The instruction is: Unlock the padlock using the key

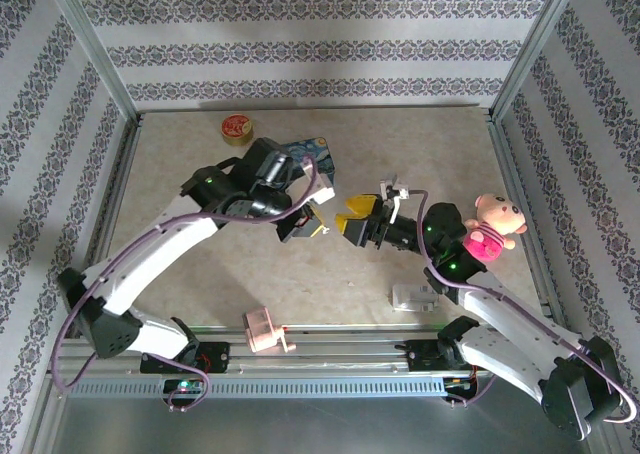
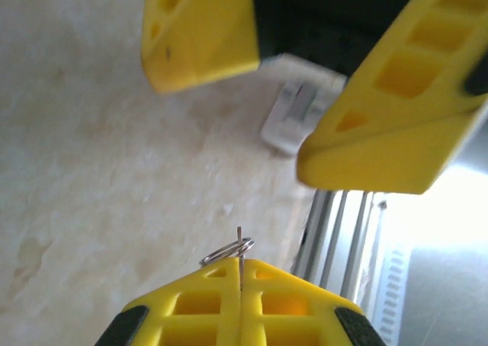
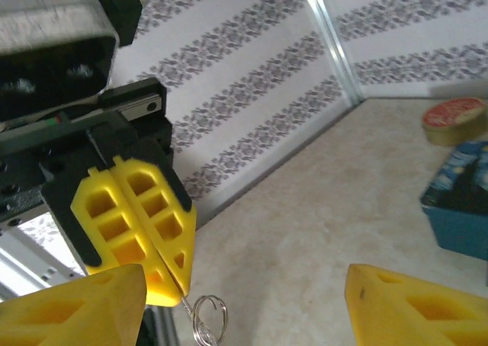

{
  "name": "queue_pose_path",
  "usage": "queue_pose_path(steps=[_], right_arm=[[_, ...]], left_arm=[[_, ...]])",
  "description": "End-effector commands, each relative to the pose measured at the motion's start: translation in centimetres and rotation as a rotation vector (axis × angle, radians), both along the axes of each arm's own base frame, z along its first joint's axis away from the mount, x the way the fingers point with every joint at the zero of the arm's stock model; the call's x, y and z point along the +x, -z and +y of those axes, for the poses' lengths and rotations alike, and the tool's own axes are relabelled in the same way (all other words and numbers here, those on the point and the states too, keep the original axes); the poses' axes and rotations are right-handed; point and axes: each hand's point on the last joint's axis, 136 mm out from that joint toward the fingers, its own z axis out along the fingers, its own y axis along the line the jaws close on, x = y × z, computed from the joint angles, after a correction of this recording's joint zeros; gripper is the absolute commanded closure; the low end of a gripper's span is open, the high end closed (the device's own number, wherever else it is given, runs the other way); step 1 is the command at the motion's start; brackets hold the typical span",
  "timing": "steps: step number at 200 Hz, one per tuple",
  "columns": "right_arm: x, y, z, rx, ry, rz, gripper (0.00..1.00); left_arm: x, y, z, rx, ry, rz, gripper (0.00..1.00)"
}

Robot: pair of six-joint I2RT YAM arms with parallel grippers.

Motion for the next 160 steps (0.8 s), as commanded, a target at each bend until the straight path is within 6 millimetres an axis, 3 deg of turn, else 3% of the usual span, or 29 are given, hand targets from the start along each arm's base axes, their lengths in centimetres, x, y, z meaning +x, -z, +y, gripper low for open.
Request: queue_pose_path(steps=[1,77,160], right_arm=[[1.5,2.1,-1.5,-0.059,0.124,0.02,0.3],[0.2,5.6,1.7,-0.205,0.022,0.086,0.33],[0.8,5.8,4.2,-0.265,0.036,0.048,0.33]], left_arm=[[-0.4,1.9,2.0,0.181,-0.01,0.006,1.0],[0.3,2.7,0.2,0.203,0.013,0.045,1.0],[-0.5,2.5,0.0,0.161,0.039,0.04,1.0]])
